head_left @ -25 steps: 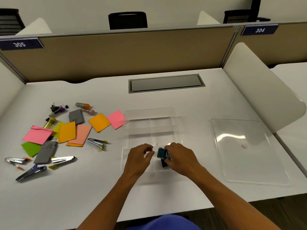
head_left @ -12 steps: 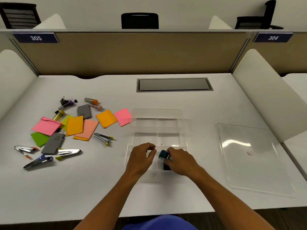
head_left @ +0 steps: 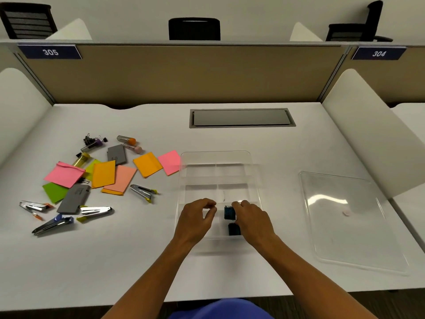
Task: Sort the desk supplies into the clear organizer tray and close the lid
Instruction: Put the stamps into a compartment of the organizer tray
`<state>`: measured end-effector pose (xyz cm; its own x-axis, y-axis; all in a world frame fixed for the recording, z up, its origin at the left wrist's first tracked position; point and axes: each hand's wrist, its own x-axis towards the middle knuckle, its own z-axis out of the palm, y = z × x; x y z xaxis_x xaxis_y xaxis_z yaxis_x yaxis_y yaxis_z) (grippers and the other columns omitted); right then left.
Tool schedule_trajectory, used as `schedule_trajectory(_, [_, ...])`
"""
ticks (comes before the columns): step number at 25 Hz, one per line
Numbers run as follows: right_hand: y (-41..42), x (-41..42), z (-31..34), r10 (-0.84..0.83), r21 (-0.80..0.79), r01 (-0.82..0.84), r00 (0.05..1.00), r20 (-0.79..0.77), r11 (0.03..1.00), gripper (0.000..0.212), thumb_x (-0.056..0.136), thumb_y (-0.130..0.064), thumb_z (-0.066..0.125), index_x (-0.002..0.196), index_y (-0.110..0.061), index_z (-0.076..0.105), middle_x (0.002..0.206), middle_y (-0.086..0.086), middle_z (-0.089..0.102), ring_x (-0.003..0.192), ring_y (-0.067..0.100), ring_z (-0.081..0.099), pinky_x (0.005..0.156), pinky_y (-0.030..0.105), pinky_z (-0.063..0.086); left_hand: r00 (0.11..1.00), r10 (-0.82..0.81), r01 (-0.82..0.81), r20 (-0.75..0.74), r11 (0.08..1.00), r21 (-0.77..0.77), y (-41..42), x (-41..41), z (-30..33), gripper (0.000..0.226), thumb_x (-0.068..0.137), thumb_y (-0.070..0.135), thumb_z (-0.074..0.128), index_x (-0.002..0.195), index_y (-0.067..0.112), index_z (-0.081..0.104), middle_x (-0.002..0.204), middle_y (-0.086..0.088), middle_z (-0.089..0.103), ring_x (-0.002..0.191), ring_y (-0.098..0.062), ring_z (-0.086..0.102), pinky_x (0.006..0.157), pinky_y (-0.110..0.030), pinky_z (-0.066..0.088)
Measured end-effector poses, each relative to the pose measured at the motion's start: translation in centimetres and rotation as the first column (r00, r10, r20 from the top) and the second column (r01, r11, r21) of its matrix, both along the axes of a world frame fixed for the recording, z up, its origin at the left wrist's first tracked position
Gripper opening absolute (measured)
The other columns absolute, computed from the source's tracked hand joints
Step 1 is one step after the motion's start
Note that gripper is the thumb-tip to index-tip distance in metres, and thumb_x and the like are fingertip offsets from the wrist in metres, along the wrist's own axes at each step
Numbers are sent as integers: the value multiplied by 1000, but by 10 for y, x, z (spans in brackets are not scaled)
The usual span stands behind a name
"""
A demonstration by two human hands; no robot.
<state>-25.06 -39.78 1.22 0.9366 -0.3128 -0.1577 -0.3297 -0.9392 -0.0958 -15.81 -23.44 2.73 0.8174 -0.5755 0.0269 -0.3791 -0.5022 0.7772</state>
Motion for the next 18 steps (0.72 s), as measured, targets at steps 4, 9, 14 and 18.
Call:
schedule_trajectory(4, [-2, 0, 0, -22, 72, 22, 1000, -2, 997, 49, 89, -25, 70, 133, -21, 47, 126, 5, 60, 105, 24, 64, 84, 34, 55, 1000, -1, 1, 7, 1000, 8, 0, 1, 0, 24, 92, 28, 62, 112, 18, 69, 109, 5, 71, 99, -9, 64, 92, -25, 53])
schedule_trajectory(9, [-2, -2, 3, -28, 52, 29, 1000, -12, 998, 49, 91, -24, 67, 135, -25, 45, 129, 2, 58, 110, 24, 61, 83, 36, 54, 1000, -2, 1, 29, 1000, 13, 1, 1, -2, 22, 92, 29, 62, 111, 20, 68, 108, 6, 71, 99, -7, 63, 91, -23, 52])
schedule_trajectory(14, [0, -3, 11, -6, 20, 6, 1000, -6, 1000, 48, 93, -29, 62, 137, -29, 44, 126, -2, 61, 108, 23, 62, 79, 35, 53, 999, 24, -25, 42, 999, 23, 0, -4, 0, 22, 92, 30, 62, 111, 21, 68, 108, 7, 70, 98, -4, 62, 89, -16, 47])
schedule_trajectory(18, [8, -1, 22, -35, 163, 14, 991, 129, 987, 44, 95, -43, 54, 138, -33, 47, 125, -8, 64, 104, 18, 65, 82, 33, 54, 996, 78, -79, 46, 997, 25, 6, -14, 3, 23, 91, 27, 63, 112, 18, 68, 111, 4, 70, 102, -9, 62, 91, -16, 45])
